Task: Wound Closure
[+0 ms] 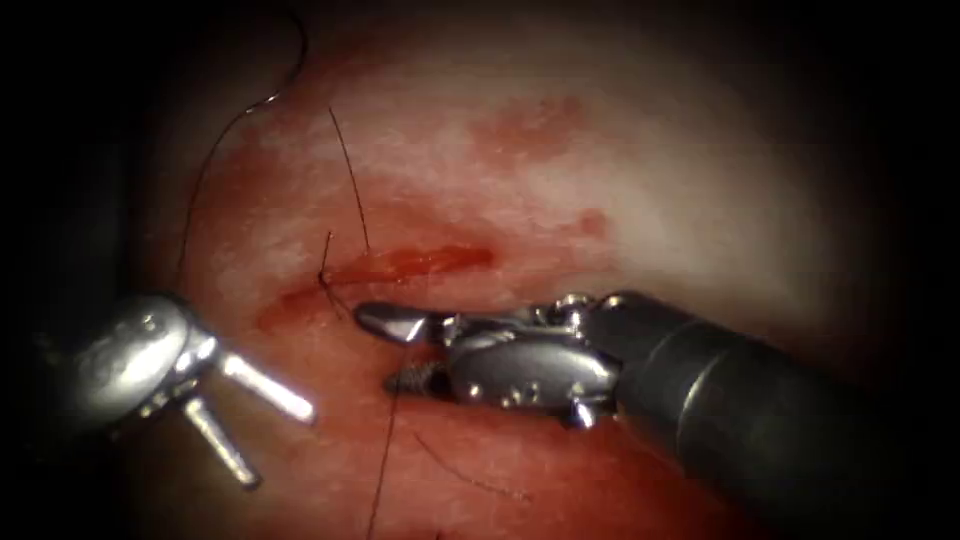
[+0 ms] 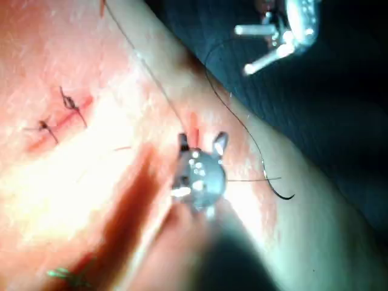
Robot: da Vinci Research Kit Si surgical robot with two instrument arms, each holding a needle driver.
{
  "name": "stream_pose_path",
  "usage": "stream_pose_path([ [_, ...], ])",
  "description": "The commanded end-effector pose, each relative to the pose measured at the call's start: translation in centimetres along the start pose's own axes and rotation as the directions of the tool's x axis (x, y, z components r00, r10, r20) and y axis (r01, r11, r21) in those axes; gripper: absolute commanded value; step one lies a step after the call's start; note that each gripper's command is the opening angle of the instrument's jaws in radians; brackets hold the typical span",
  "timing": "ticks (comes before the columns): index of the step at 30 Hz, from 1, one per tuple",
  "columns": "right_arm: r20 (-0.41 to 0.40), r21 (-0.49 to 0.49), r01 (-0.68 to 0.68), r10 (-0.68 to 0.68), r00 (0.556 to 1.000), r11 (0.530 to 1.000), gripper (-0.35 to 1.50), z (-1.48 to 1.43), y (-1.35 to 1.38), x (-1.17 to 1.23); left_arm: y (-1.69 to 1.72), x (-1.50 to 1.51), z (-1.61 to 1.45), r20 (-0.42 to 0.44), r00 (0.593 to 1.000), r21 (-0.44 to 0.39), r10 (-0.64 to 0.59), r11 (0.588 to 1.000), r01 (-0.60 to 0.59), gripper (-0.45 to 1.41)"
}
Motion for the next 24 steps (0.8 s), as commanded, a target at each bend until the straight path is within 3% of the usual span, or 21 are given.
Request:
stream_pose_path([
  [1,-0.003,-0.001,-0.034,0.034,0.999,0.999,1.48,-0.02,0.04,-0.08,-0.07,-0.08,-0.01,0.019,1.000,0.018,-0.003,1.000,0.002,0.19],
  [6,-0.025,0.001,-0.173,0.173,0.985,0.985,1.48,-0.27,0.03,-0.17,-0.23,-0.24,-0.10,0.097,0.995,0.133,-0.037,0.991,0.024,0.21],
  [10,-0.043,0.020,-0.264,0.265,0.963,0.964,1.48,-0.48,-0.01,-0.26,-0.44,-0.40,-0.10,0.093,0.993,0.212,-0.068,0.976,0.047,0.21],
  [13,-0.055,0.038,-0.325,0.327,0.944,0.945,1.48,-0.75,-0.04,-0.41,-0.67,-0.55,-0.06,0.075,0.993,0.377,-0.091,0.925,0.056,0.31],
  [15,-0.062,0.041,-0.345,0.347,0.936,0.938,1.48,-0.86,-0.06,-0.48,-0.74,-0.58,-0.02,0.064,0.994,0.438,-0.083,0.898,0.047,0.32],
  [24,-0.056,0.010,-0.372,0.372,0.926,0.928,1.48,-0.98,-0.12,-0.63,-0.54,-0.73,0.21,0.172,0.985,0.496,-0.022,0.865,-0.068,0.34],
])
